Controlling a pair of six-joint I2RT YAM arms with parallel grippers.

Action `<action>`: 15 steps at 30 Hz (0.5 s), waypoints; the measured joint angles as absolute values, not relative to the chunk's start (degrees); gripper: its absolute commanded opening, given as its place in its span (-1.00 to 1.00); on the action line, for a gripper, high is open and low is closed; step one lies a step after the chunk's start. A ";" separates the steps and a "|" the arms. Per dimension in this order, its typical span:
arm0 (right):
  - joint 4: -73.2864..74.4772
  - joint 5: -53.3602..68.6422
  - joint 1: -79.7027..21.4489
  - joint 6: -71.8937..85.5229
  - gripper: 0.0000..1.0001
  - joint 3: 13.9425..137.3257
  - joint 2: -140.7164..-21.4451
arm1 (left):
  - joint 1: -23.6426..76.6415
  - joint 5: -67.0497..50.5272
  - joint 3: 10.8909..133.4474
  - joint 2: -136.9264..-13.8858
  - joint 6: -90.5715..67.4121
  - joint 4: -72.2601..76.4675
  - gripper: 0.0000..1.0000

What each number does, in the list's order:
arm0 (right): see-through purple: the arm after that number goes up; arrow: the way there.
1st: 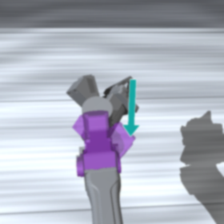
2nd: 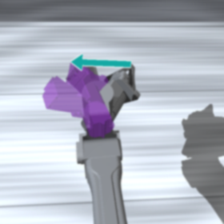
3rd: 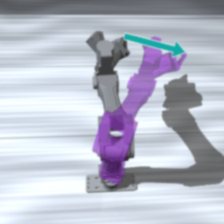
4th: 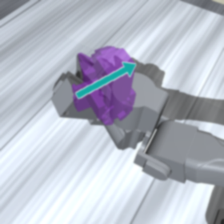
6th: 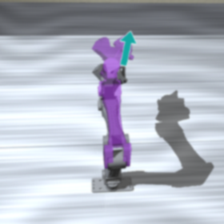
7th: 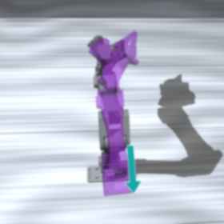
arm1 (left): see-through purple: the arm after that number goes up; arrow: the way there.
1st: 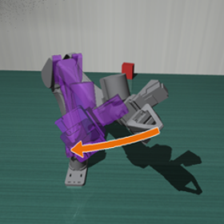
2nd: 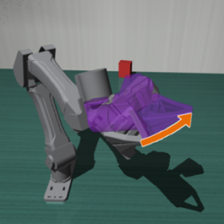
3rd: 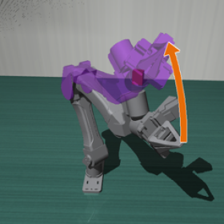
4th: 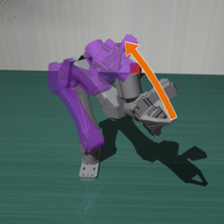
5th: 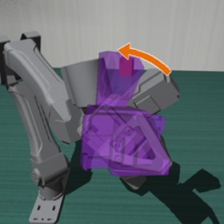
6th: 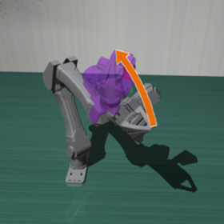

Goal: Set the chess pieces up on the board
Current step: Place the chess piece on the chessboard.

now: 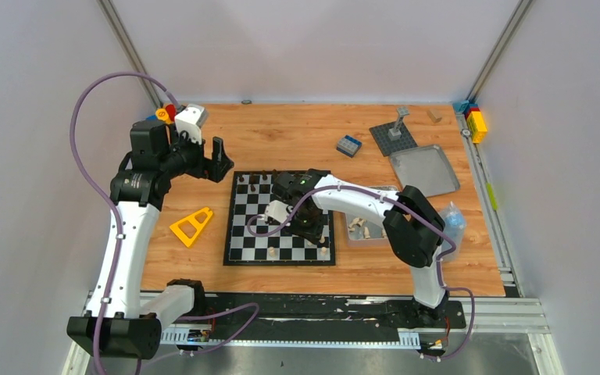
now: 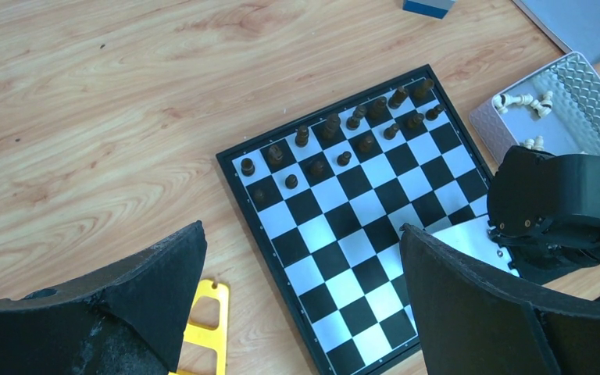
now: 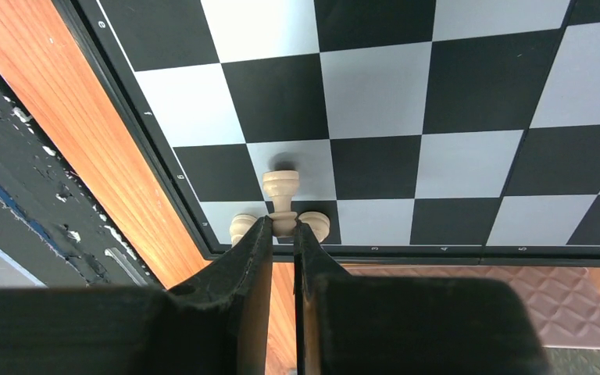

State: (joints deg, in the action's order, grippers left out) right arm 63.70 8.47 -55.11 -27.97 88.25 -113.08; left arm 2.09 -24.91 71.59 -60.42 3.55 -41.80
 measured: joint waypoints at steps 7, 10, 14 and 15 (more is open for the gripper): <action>64.01 7.46 -55.48 -28.25 -0.83 89.36 -113.43 | 1.83 -24.95 71.50 -60.40 3.55 -41.80 1.00; 64.12 7.16 -55.51 -28.29 -0.71 89.43 -113.67 | 1.74 -24.93 71.50 -60.36 3.55 -41.80 1.00; 64.27 6.96 -55.79 -28.47 -0.65 89.80 -113.89 | 1.72 -24.95 71.40 -60.12 3.55 -41.67 1.00; 64.31 6.92 -55.86 -28.49 -0.65 89.93 -113.93 | 1.69 -24.95 71.29 -60.07 3.55 -41.63 1.00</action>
